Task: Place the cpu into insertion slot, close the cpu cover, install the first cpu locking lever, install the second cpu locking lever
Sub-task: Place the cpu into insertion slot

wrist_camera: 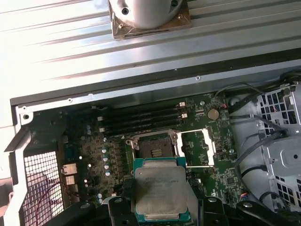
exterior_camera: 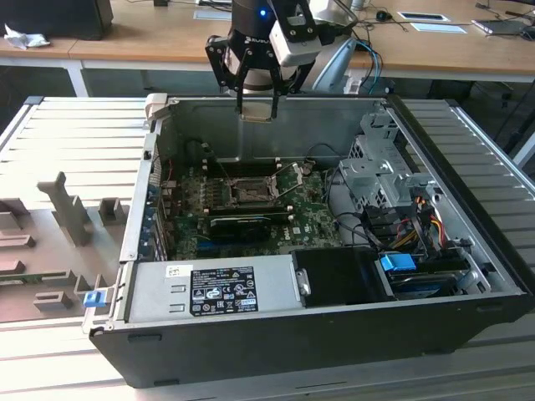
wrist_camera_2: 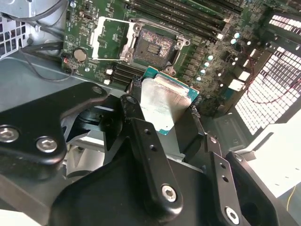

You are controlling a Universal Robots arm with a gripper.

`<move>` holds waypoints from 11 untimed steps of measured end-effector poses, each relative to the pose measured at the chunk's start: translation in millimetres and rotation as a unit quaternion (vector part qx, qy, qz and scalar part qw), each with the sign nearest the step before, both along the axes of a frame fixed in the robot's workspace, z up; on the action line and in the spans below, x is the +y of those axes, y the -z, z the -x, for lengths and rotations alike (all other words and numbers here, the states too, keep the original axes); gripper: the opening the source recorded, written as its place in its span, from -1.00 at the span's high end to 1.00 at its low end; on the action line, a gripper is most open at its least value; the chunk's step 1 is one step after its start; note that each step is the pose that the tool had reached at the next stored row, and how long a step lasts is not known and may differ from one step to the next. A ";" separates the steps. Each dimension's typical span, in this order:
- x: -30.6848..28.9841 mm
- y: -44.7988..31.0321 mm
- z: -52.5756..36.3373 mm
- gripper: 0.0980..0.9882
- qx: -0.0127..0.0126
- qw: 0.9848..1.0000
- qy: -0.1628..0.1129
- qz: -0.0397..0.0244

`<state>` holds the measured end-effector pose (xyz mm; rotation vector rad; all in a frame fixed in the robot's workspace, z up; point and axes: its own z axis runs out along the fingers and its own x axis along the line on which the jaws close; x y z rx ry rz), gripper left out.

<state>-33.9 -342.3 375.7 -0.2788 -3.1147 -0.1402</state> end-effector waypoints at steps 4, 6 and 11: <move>0.0 0.0 0.0 0.03 0.000 1.000 0.008 0.000; 0.0 0.1 0.0 0.03 0.000 1.000 0.013 0.000; 0.0 0.1 0.0 0.03 0.000 1.000 0.022 0.000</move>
